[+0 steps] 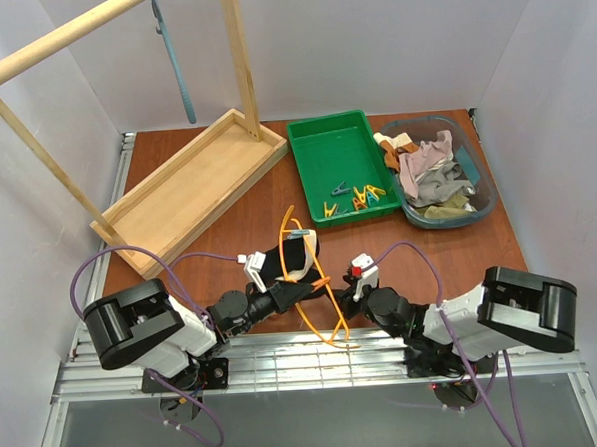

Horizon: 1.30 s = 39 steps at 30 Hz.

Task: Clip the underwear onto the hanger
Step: Clamp the underwear onto the hanger.

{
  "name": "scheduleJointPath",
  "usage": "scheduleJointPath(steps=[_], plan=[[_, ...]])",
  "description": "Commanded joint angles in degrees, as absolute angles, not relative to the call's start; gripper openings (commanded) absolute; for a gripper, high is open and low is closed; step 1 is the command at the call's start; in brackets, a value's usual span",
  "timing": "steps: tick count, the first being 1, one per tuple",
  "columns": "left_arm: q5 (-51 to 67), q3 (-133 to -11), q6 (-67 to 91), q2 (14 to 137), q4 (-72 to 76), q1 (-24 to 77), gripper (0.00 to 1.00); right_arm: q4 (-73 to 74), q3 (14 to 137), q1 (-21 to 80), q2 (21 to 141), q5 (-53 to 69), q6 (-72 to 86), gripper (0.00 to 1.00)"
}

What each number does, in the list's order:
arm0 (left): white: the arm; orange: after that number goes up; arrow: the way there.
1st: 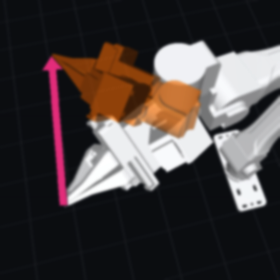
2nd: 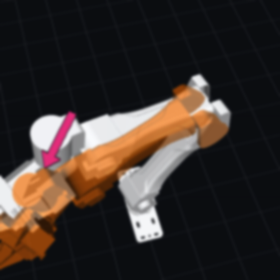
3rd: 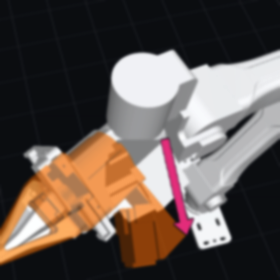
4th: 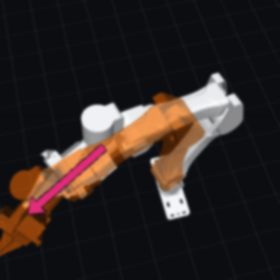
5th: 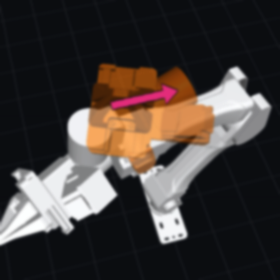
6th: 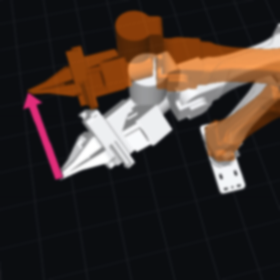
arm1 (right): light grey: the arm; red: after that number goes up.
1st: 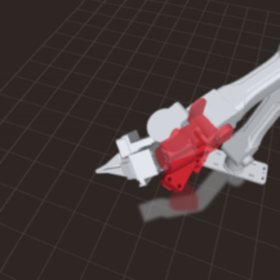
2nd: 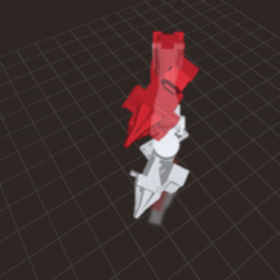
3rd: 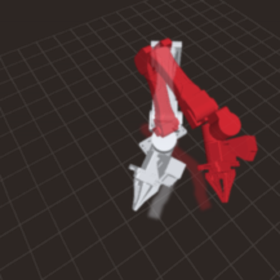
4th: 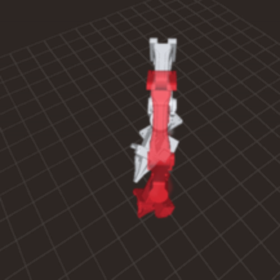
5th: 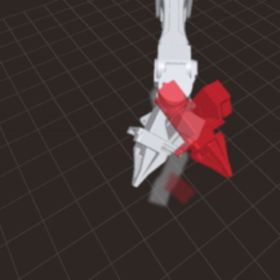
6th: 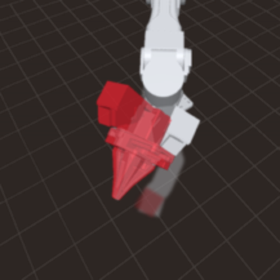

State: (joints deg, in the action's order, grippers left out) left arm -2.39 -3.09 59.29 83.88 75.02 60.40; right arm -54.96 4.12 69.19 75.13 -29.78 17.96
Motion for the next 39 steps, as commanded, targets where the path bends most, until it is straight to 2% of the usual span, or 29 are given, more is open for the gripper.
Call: scheduleJointPath(steps=[1, 7, 30, 33, 34, 36, 37, 39], plan=[[-4.04, 11.42, 58.45, 82.79, 95.36, 60.64, 0.0, -66.69, 3.25, 68.2, 79.27, -25.4, 16.17, 0.62], [-4.39, 11.78, 58.27, 82.09, 95.27, 60.65, 0.0, -73.11, 4.75, 67.68, 88.58, -23.64, 15.65, 0.61], [-4.75, 12.3, 57.66, 81.12, 94.66, 60.73, 0.0, -90.53, 5.45, 65.48, 103.18, -25.13, 12.22, 0.59], [-4.92, 12.39, 57.66, 80.95, 94.75, 60.64, 0.0, -90.35, 5.71, 65.57, 104.06, -26.27, 11.87, 0.47], [-4.92, 12.39, 57.57, 80.95, 94.75, 60.64, 0.0, -90.35, 5.45, 65.57, 104.41, -26.8, 11.95, 0.38], [-5.01, 12.48, 57.57, 80.69, 94.66, 60.73, 0.0, -90.35, 5.1, 65.57, 104.59, -28.2, 12.48, 0.29], [-5.1, 12.57, 57.57, 80.6, 94.66, 60.65, 0.0, -90.35, 4.92, 65.57, 104.42, -28.56, 12.57, 0.19], [-5.18, 12.66, 57.48, 80.25, 94.4, 60.73, 0.0, -90.35, 3.96, 65.57, 103.8, -29.79, 13.44, 0.09]])
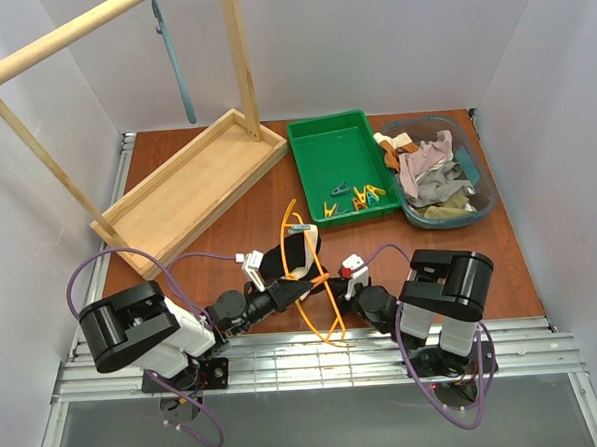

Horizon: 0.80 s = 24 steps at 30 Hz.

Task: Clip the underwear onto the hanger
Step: Clamp the underwear onto the hanger.

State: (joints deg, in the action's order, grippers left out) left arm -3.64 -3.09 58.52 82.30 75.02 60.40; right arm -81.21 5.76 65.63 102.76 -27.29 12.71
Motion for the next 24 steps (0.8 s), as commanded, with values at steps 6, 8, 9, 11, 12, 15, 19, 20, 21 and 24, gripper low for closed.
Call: scheduleJointPath(steps=[6, 8, 9, 11, 12, 15, 19, 20, 21, 24], plan=[[-5.62, 12.92, 57.13, 78.93, 93.17, 60.65, 0.0, -83.52, 1.67, 65.57, 96.35, -35.67, 15.47, 0.01], [-5.8, 12.92, 56.87, 78.05, 92.64, 60.64, 0.0, -79.74, 1.5, 65.48, 94.23, -37.6, 15.99, 0.01], [-5.89, 12.92, 56.95, 77.79, 92.11, 60.64, 0.0, -79.02, 1.06, 65.57, 92.3, -38.31, 16.26, 0.01], [-5.98, 12.92, 56.86, 76.91, 91.41, 60.73, 0.0, -75.87, 0.79, 65.57, 90.27, -40.85, 16.7, 0.01], [-6.06, 12.75, 56.78, 76.73, 90.88, 60.73, 0.0, -74.28, 0.88, 65.57, 88.0, -41.91, 16.96, 0.01], [-6.33, 12.83, 56.69, 75.76, 89.65, 60.73, 0.0, -67.34, 0.88, 65.57, 83.26, -45.08, 17.75, 0.01], [-6.59, 12.83, 56.51, 75.41, 89.03, 60.64, 0.0, -60.75, 0.53, 65.65, 77.88, -49.47, 18.8, 0.01], [-6.59, 12.83, 56.51, 75.41, 89.03, 60.64, 0.0, -59.17, 0.61, 65.48, 76.3, -50.27, 19.07, 0.01], [-6.59, 12.83, 56.51, 75.5, 89.12, 60.73, 0.0, -56.63, 0.62, 65.57, 75.59, -50.97, 19.42, 0.01], [-6.33, 12.66, 56.51, 75.94, 89.12, 60.65, 0.0, -53.36, 0.44, 65.65, 73.04, -52.91, 20.3, 0.01]])
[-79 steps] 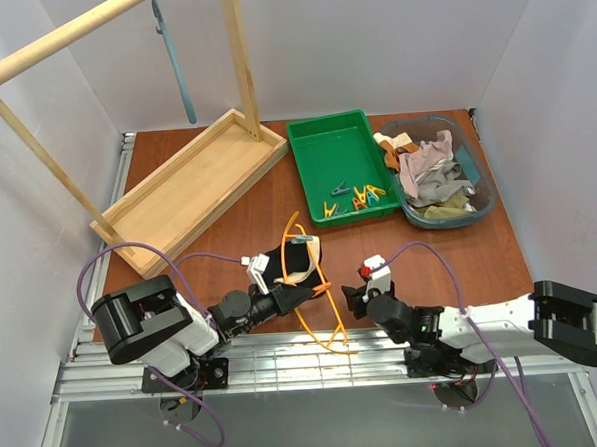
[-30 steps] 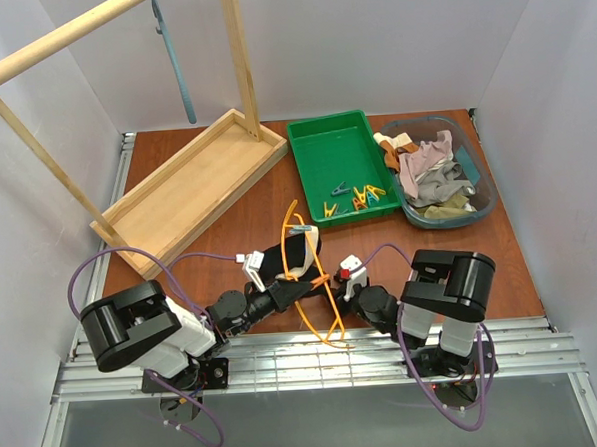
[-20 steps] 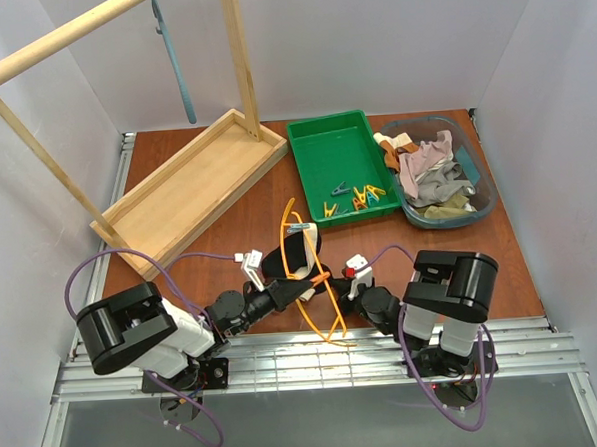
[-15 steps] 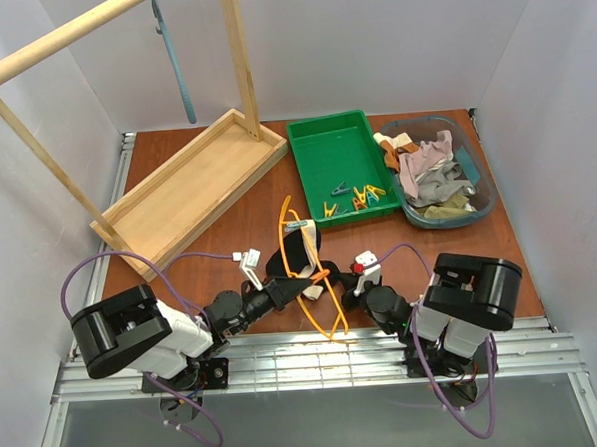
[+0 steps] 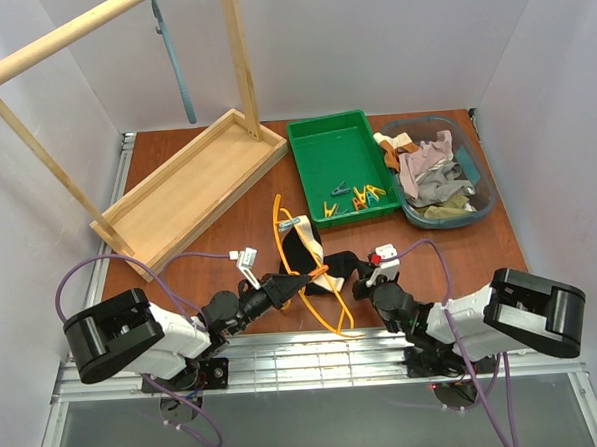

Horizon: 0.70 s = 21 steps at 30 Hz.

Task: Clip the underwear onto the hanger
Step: Clamp the underwear onto the hanger.

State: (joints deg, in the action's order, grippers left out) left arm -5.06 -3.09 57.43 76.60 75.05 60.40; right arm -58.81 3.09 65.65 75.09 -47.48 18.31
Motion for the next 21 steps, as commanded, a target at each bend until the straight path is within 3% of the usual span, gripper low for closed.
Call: scheduleJointPath(steps=[1, 4, 5, 6, 9, 11, 14, 21], plan=[[-6.33, 12.66, 56.51, 76.02, 89.3, 60.73, 0.0, -52.91, 0.44, 65.65, 72.6, -52.91, 20.48, 0.01], [-6.24, 12.66, 56.51, 76.55, 89.82, 60.73, 0.0, -49.23, 1.75, 65.83, 70.06, -51.16, 20.3, 0.09], [-6.24, 12.57, 56.51, 76.64, 89.82, 60.65, 0.0, -48.26, 2.19, 66.09, 69.53, -50.72, 20.3, 0.24], [-6.24, 12.66, 56.51, 76.81, 89.82, 60.73, 0.0, -46.42, 2.72, 66.96, 69.0, -50.36, 20.39, 0.31], [-6.15, 12.48, 56.34, 76.82, 90.0, 60.65, 0.0, -43.34, 4.92, 68.9, 66.89, -50.01, 20.3, 0.45], [-6.15, 12.48, 56.34, 76.64, 89.74, 60.73, 0.0, -41.23, 6.14, 69.61, 65.57, -49.66, 20.65, 0.45], [-5.98, 12.48, 56.25, 76.12, 89.21, 60.73, 0.0, -40.61, 7.38, 69.7, 65.39, -46.41, 22.06, 0.31], [-6.06, 13.09, 55.99, 74.1, 88.42, 60.64, 0.0, -39.73, 12.03, 67.25, 74.69, -41.85, 26.53, 0.28]])
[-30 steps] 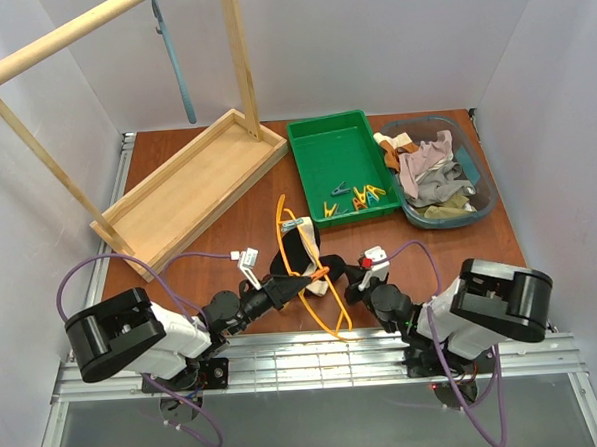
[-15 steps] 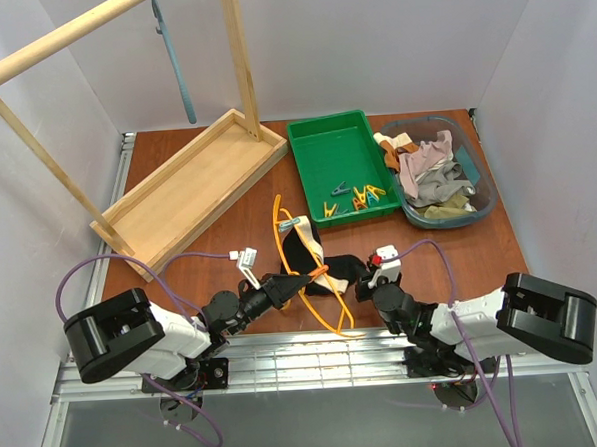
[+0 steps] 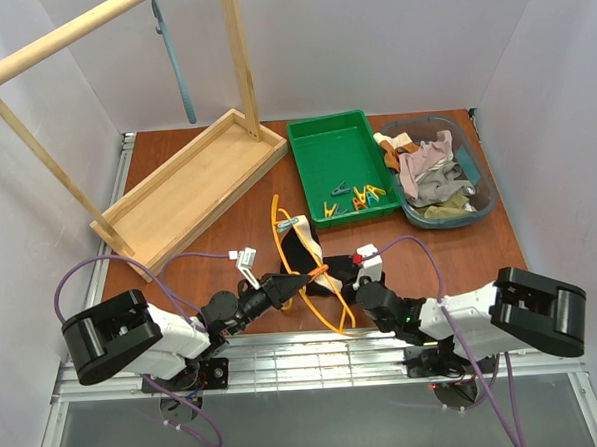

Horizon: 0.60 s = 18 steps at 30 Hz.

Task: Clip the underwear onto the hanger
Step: Clamp the underwear onto the hanger.

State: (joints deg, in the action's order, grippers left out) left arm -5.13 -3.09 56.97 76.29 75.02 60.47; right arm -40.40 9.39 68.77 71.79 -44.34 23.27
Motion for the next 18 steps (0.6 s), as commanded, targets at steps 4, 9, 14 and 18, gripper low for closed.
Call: scheduleJointPath(steps=[4, 9, 14, 18], plan=[[-6.24, 13.1, 55.72, 71.72, 85.88, 60.73, 0.0, -39.73, 13.18, 66.18, 78.4, -40.08, 28.12, 0.27], [-6.85, 12.66, 55.11, 67.16, 80.87, 60.65, 0.0, -37.45, 13.01, 65.66, 77.26, -40.08, 29.79, 0.34], [-7.03, 12.57, 55.02, 65.57, 79.1, 60.73, 0.0, -36.83, 13.62, 65.57, 78.92, -39.02, 30.94, 0.39], [-7.03, 12.66, 55.02, 66.35, 80.15, 60.64, 0.0, -36.83, 14.5, 65.48, 81.73, -38.24, 31.82, 0.39]])
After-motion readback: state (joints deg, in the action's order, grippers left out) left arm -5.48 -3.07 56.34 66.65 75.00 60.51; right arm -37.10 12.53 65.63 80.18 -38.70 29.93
